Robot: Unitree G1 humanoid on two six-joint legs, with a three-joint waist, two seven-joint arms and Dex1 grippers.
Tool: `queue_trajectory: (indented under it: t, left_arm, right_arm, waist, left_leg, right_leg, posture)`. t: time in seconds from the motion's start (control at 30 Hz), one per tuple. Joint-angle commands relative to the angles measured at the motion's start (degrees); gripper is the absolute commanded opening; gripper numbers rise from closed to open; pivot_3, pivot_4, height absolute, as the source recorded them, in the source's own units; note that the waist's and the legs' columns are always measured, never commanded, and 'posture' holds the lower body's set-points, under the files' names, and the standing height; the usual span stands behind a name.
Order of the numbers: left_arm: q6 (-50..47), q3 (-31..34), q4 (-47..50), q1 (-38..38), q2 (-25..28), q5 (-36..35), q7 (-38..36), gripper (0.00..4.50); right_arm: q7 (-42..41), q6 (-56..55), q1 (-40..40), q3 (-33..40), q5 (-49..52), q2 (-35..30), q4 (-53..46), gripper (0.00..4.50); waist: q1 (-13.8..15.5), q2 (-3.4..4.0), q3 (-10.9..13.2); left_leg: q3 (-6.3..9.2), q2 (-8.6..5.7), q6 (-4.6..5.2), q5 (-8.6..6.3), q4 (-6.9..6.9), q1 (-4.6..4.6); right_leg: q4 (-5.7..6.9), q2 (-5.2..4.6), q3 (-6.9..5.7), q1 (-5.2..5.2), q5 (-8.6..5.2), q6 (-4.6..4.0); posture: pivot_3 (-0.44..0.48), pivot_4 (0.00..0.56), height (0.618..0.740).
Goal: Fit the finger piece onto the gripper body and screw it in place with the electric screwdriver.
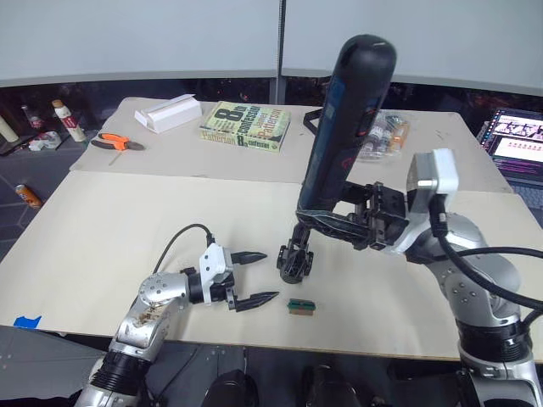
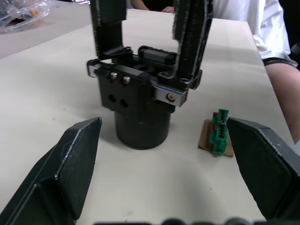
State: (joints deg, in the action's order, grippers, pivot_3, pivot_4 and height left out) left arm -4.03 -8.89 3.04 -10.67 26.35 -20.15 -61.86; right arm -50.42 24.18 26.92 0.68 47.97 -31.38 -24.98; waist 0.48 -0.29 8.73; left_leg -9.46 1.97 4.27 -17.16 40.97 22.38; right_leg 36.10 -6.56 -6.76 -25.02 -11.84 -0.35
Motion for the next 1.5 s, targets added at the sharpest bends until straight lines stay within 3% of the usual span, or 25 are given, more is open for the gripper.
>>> queue_trajectory:
  t: [0.03, 0.37, 1.5]
  left_arm:
    - [0.6, -0.5, 0.8, -0.2, -0.6, 0.6, 0.6, 4.50]
    - [-2.0, -0.6, 2.0, -1.4, -1.4, -0.2, 1.7, 4.50]
    - [-4.0, -1.3, 1.8, -4.4, -1.8, -0.5, 1.8, 4.50]
  right_arm:
    - [-0.1, -1.5, 2.8, 0.1, -1.2, 1.6, 0.2, 1.92]
    - [-1.5, -1.9, 3.7, -2.1, -5.3, 5.4, 2.1, 1.92]
    - [-3.6, -1.5, -0.6, -2.4, -6.9, 5.7, 0.7, 1.92]
  waist:
    - [0.0, 0.00, 0.0]
    - [0.0, 0.00, 0.0]
    - [-0.2, 0.00, 0.0]
  left_leg:
    - [0.00, 0.00, 0.00, 0.00, 0.00, 0.00]
    - [0.00, 0.00, -0.01, 0.00, 0.00, 0.03]
    - [0.01, 0.00, -0.02, 0.01, -0.01, 0.02]
  right_leg:
    - [0.00, 0.00, 0.00, 0.00, 0.00, 0.00]
    - [0.00, 0.00, -0.05, 0.00, 0.00, 0.00]
    - [0.00, 0.01, -0.05, -0.01, 0.00, 0.00]
  posture:
    - [0.000, 0.150, 0.740]
    - [0.000, 0.150, 0.740]
    - [0.000, 0.150, 0.740]
